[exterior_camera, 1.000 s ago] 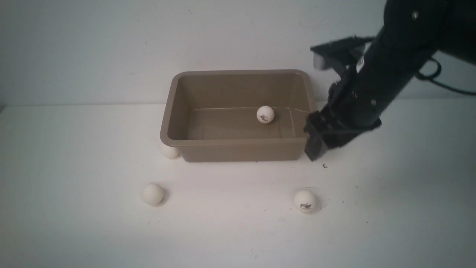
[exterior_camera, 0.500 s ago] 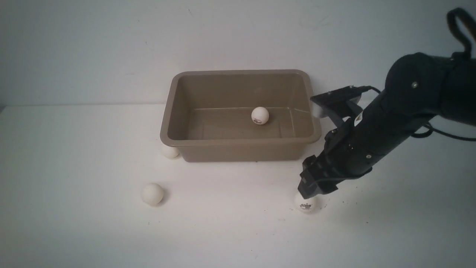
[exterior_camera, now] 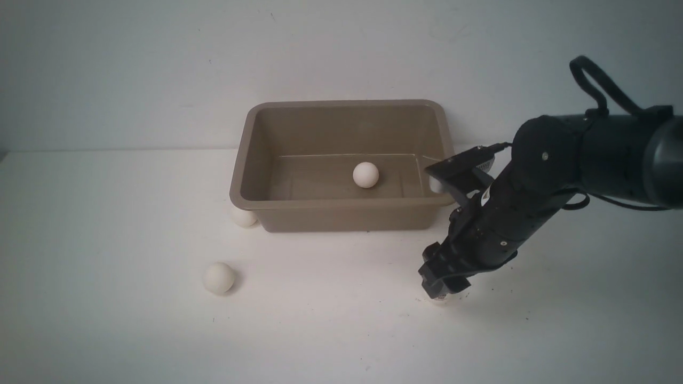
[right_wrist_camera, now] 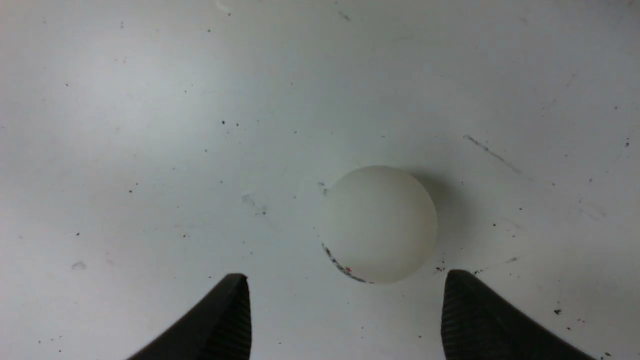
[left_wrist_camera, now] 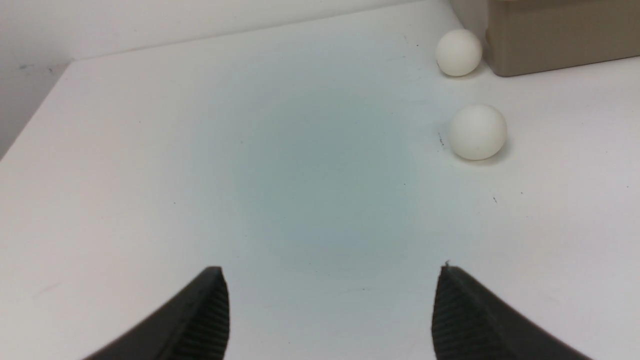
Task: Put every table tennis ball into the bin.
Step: Use the right arm to clamp the table tennis ball closest to it
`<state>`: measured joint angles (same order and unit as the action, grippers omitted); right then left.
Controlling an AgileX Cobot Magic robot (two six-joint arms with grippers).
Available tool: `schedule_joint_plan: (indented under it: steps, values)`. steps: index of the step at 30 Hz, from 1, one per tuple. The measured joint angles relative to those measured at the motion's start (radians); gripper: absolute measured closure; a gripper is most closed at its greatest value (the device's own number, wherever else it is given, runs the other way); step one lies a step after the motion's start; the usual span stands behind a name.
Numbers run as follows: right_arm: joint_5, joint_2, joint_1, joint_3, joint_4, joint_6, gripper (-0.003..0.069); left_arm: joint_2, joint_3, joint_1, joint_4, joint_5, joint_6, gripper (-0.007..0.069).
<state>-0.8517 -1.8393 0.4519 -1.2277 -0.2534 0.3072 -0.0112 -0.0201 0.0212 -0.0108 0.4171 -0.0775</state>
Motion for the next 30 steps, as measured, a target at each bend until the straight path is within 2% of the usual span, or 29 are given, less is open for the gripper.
schedule_joint_plan:
  steps: [12, 30]
  values:
    - [0.053, -0.056, 0.0, -0.008, 0.011, -0.001, 0.0197, 0.0, 0.0, 0.0, 0.0, 0.0, 0.0, 0.0132]
    - [0.023, -0.13, 0.011, -0.08, 0.01, -0.005, 0.0197, 0.0, 0.0, 0.0, 0.0, 0.0, 0.0, 0.0132]
